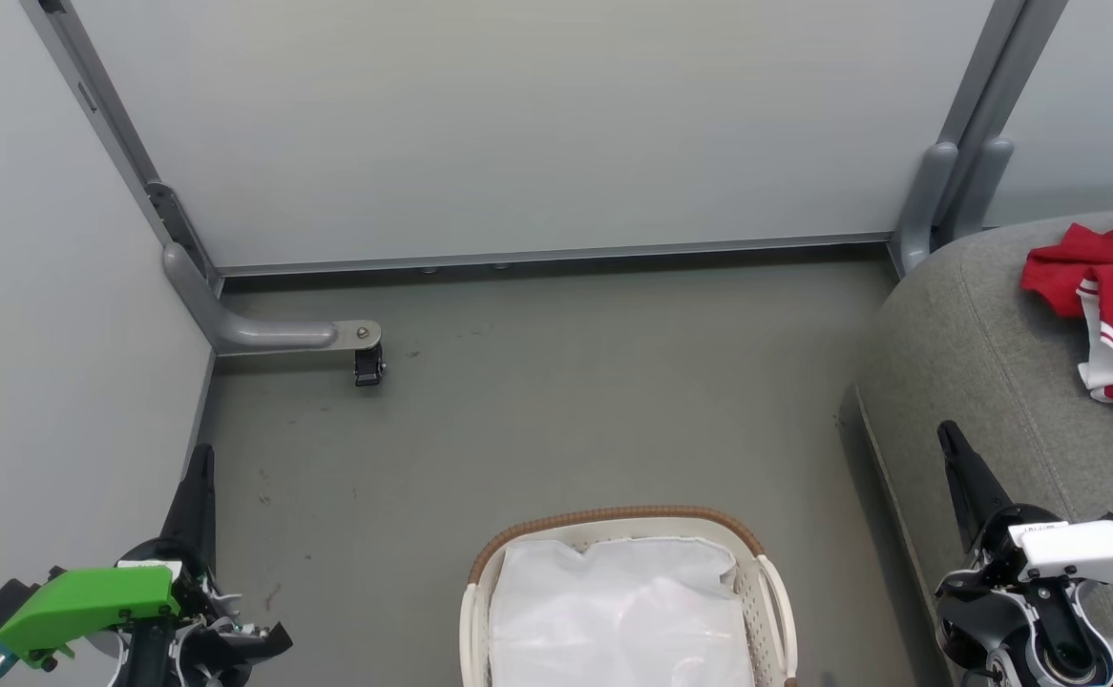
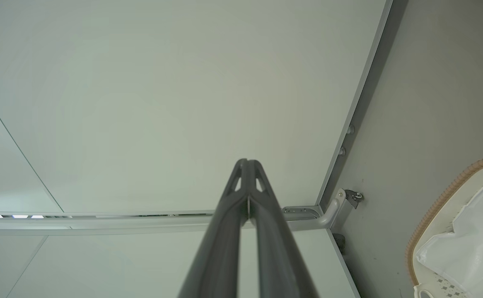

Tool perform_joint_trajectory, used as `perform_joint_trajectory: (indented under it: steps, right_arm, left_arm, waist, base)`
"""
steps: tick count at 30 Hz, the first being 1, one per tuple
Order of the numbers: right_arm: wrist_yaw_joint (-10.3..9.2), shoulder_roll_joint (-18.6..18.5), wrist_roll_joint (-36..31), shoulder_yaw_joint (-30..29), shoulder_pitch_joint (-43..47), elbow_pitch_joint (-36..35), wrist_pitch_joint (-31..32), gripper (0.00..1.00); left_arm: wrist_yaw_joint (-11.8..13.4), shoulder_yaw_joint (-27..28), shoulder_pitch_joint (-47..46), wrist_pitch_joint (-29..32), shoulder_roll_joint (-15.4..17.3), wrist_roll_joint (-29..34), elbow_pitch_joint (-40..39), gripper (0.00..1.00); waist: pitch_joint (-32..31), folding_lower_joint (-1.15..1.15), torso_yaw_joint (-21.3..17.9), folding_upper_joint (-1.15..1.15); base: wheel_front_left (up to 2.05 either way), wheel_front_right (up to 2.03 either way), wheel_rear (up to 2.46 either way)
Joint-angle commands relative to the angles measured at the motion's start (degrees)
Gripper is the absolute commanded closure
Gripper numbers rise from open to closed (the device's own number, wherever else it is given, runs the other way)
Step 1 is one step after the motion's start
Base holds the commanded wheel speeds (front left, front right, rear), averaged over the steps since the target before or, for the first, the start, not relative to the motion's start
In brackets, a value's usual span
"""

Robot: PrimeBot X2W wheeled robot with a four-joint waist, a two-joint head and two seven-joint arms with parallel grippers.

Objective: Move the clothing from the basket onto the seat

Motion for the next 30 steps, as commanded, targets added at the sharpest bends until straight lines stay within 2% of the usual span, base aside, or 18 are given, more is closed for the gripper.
perform_joint_trajectory:
  steps: [1, 30]
  right_arm:
    - [-0.04, -0.34, 0.20, -0.14, 0.61, -0.21, 0.16, 1.00]
    - [-0.04, -0.34, 0.20, -0.14, 0.61, -0.21, 0.15, 1.00]
  left_arm:
    - [-0.33, 0.17, -0.53, 0.09, 0.07, 0.13, -0.10, 1.00]
    - [-0.33, 0.23, -0.54, 0.19, 0.00, 0.24, -0.10, 1.00]
  waist:
    - [0.00, 0.00, 0.00, 0.54]
    - [0.00, 0.00, 0.00, 0.54]
  base:
    - [0.00, 0.00, 0.00]
    - [0.00, 0.00, 0.00]
